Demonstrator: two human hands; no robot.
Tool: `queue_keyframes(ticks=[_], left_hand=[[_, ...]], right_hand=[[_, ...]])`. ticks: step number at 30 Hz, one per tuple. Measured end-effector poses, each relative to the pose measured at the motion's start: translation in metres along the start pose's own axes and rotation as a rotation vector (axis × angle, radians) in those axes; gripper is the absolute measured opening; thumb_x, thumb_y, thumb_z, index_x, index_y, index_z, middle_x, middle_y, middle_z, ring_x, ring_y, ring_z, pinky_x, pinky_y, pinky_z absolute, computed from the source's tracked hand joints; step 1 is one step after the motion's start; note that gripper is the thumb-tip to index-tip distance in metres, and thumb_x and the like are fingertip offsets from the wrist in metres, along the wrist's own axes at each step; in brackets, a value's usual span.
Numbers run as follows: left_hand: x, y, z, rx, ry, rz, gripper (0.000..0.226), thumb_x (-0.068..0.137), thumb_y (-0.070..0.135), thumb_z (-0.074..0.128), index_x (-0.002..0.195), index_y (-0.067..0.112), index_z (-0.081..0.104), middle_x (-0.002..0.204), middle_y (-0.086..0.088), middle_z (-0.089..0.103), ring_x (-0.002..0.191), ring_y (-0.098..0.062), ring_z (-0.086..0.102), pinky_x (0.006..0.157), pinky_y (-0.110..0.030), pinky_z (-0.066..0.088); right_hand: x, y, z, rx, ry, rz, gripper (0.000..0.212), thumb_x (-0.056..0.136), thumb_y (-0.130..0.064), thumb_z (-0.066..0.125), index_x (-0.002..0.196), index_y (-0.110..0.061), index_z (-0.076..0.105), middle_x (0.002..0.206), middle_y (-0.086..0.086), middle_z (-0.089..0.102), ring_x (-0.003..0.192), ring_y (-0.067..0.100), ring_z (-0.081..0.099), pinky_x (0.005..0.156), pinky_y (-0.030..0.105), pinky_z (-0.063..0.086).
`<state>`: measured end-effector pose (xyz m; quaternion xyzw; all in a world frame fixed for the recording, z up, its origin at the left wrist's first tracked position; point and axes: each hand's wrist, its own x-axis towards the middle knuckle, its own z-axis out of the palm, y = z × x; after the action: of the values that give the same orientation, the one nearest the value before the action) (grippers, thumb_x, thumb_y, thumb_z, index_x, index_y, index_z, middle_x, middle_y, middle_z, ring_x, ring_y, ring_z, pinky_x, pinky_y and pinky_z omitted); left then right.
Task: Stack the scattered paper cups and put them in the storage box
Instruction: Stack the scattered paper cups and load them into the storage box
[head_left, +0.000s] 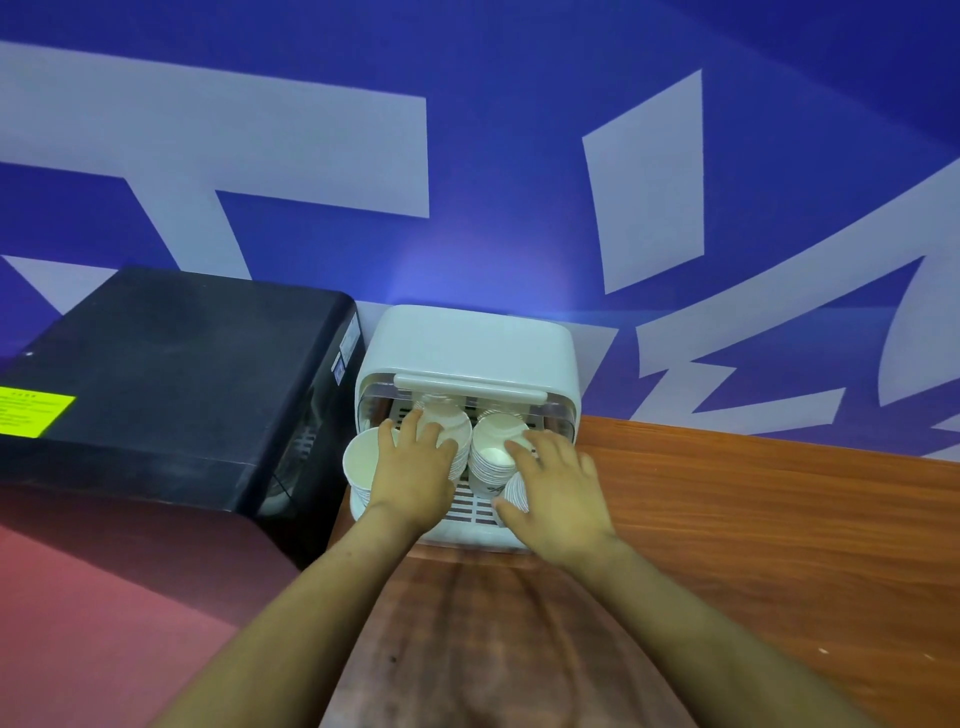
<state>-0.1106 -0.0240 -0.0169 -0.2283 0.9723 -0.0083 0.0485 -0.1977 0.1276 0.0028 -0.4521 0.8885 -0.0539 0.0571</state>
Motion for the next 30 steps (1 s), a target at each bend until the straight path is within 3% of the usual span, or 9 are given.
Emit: queue_keyframes(ticks=[4,11,14,17,23,30], left_hand=[[-0.001,0.001,-0.004,0.060,-0.051,-0.008,0.037,0.093,0.020,0.044,0.130,0.020,0.046,0.138,-0.006,0.046,0.145,-0.032,0.009,0.115,-0.056,0.005],[0.001,-0.005,-0.017,0.092,-0.045,0.036,0.040,0.090,0.026,0.047,0.130,0.021,0.052,0.143,-0.007,0.034,0.140,-0.029,0.017,0.115,-0.057,0.010],[0.001,-0.006,-0.015,0.076,-0.067,0.035,0.041,0.093,0.034,0.047,0.132,0.023,0.048,0.146,-0.007,0.031,0.143,-0.030,0.011,0.115,-0.054,0.010],[0.005,-0.006,-0.008,0.082,-0.066,0.023,0.037,0.096,0.028,0.045,0.132,0.023,0.046,0.147,-0.008,0.032,0.145,-0.032,0.010,0.115,-0.051,0.014],[0.007,0.001,-0.002,0.145,-0.087,-0.012,0.034,0.097,0.027,0.045,0.130,0.019,0.045,0.138,-0.009,0.045,0.144,-0.035,0.009,0.110,-0.048,0.021],[0.010,0.009,-0.004,0.244,-0.103,-0.035,0.035,0.090,0.021,0.053,0.124,0.017,0.046,0.125,-0.006,0.052,0.127,-0.035,0.033,0.104,-0.048,0.026]], right_hand=[[0.018,-0.005,0.005,-0.117,-0.128,-0.046,0.052,0.092,-0.042,0.045,0.139,-0.021,0.039,0.141,0.000,0.042,0.137,0.023,0.026,0.109,0.041,0.020],[0.041,-0.009,0.007,-0.351,-0.194,0.029,0.031,0.090,-0.028,0.054,0.119,-0.017,0.058,0.125,0.004,0.054,0.121,0.028,0.037,0.098,0.040,0.032],[0.043,-0.015,0.008,-0.438,-0.177,0.021,0.031,0.087,-0.021,0.056,0.118,-0.016,0.057,0.123,0.004,0.054,0.120,0.028,0.039,0.096,0.039,0.032],[0.047,-0.019,0.008,-0.495,-0.153,-0.014,0.029,0.087,-0.017,0.054,0.116,-0.014,0.056,0.120,0.004,0.054,0.118,0.028,0.040,0.095,0.039,0.031],[0.054,-0.016,0.019,-0.445,-0.247,-0.024,0.031,0.092,-0.033,0.052,0.118,-0.018,0.052,0.115,0.005,0.062,0.123,0.027,0.040,0.097,0.043,0.029],[0.060,-0.025,0.023,-0.483,-0.247,-0.023,0.031,0.084,-0.014,0.060,0.115,-0.015,0.055,0.112,0.007,0.064,0.116,0.027,0.049,0.100,0.040,0.030]])
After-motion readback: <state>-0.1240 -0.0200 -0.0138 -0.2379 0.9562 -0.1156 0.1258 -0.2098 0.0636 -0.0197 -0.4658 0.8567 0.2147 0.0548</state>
